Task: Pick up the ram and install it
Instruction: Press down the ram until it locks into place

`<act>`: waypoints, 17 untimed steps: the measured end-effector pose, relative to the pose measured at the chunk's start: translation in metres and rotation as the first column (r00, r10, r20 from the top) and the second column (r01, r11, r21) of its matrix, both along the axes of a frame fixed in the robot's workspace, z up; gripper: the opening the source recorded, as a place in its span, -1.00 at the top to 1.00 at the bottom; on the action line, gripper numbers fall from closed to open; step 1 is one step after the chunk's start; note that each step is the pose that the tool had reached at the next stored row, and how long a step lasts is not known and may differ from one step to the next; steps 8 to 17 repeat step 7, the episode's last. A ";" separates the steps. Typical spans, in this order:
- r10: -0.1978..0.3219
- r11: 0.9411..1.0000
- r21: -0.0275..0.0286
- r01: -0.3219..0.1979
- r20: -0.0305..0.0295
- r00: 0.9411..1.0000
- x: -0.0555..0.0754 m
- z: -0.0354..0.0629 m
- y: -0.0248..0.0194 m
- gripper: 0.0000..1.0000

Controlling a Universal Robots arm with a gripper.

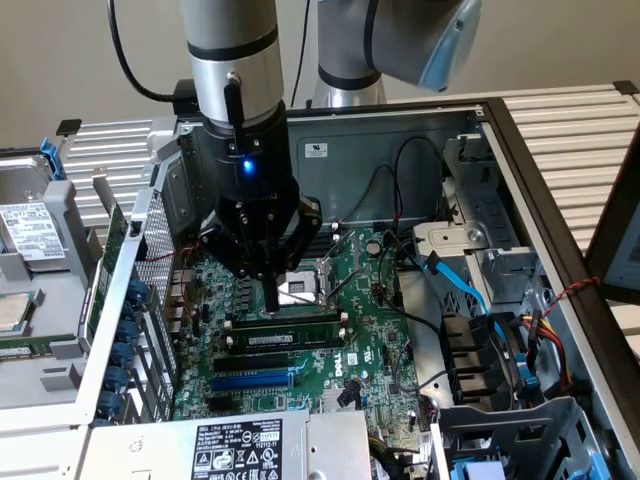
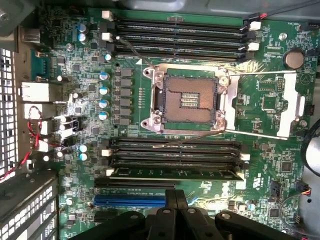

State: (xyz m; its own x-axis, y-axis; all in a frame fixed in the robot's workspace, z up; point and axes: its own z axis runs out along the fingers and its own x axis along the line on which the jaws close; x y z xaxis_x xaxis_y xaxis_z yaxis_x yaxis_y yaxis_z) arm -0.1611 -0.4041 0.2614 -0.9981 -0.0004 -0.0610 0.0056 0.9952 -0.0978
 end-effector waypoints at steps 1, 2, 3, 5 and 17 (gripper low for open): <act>0.000 1.000 0.000 0.000 0.000 1.000 -0.001 0.0000 0.0000 0.79; 0.000 1.000 0.000 0.000 0.000 1.000 -0.001 0.0000 0.0000 0.79; 0.000 1.000 0.000 0.000 0.000 1.000 -0.001 0.0000 0.0000 0.79; 0.000 1.000 0.000 0.000 0.000 1.000 -0.001 0.0000 0.0000 0.79; 0.000 1.000 0.000 0.000 0.000 1.000 -0.001 0.0000 0.0000 0.79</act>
